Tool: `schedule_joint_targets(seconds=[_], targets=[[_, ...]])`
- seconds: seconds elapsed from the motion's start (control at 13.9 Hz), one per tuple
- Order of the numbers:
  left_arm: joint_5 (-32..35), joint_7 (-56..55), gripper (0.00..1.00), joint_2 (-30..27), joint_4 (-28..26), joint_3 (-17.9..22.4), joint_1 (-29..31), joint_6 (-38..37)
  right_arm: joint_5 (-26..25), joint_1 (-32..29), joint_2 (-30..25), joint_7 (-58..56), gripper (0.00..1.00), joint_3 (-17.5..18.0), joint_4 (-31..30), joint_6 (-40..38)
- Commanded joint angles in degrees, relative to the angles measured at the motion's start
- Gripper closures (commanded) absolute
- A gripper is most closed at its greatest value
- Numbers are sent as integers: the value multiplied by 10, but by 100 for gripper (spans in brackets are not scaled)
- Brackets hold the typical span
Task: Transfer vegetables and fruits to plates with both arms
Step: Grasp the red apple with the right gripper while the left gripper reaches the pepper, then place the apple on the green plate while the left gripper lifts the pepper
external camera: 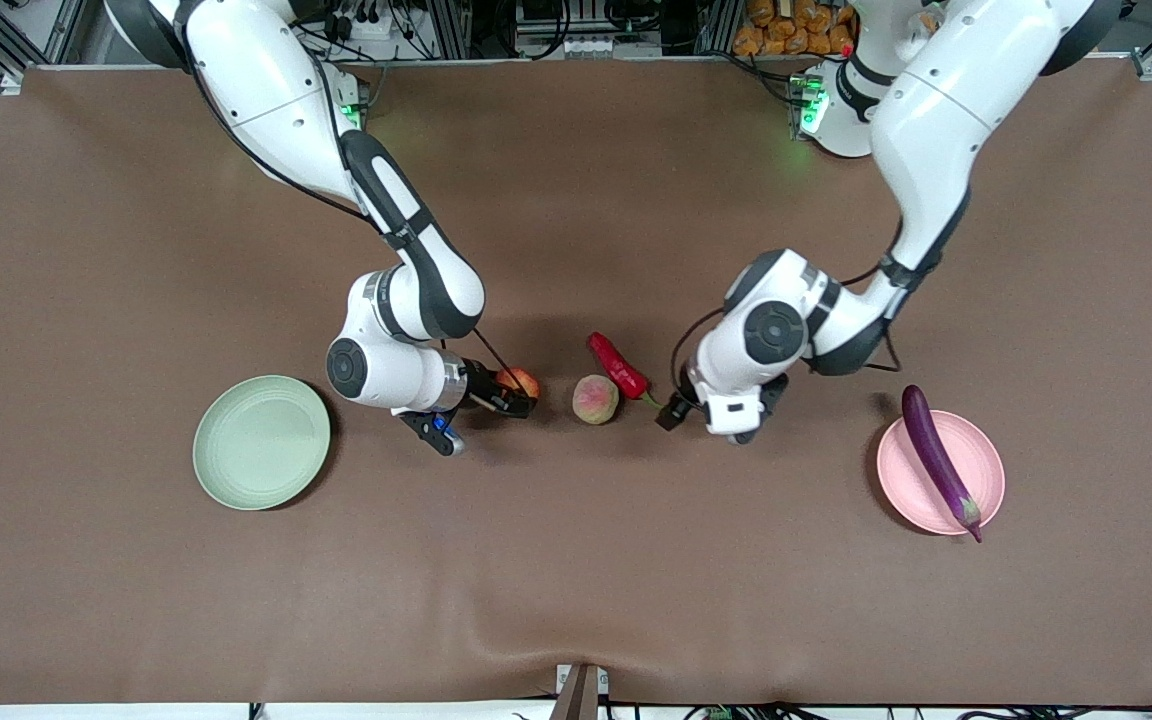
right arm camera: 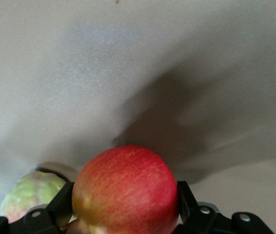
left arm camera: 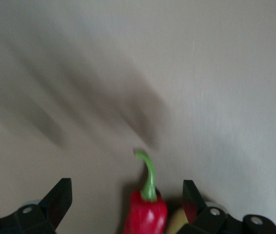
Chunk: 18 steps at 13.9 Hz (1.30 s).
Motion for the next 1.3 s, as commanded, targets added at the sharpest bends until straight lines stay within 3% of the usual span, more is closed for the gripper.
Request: schedule_joint_targets(seconds=[0.0,0.29,0.72,1.01,1.08,1.15,1.22], targets=[[-2,-19,0,-4,-7,4,-16,15,7,2,-16,-8,65,-6,-8,11],[0,-16,0,15,-21,6,-31,62,-55,-47,-67,-49,64,-34,-9,-69],[25,-16,0,36,-29,6,-32,109,-77,-189,-101,-213,59,-43,-5,-209],[25,-15,34,46,-26,6,-43,120,-117,-300,-98,-372,59,-43,11,-270],[25,-15,60,47,-27,6,-46,124,-126,-321,-95,-416,59,-43,11,-270],[25,-12,97,44,-27,6,-47,124,-139,-340,-92,-455,58,-43,13,-268],[25,-13,100,40,-28,6,-47,123,-150,-349,-82,-485,58,-43,20,-267]])
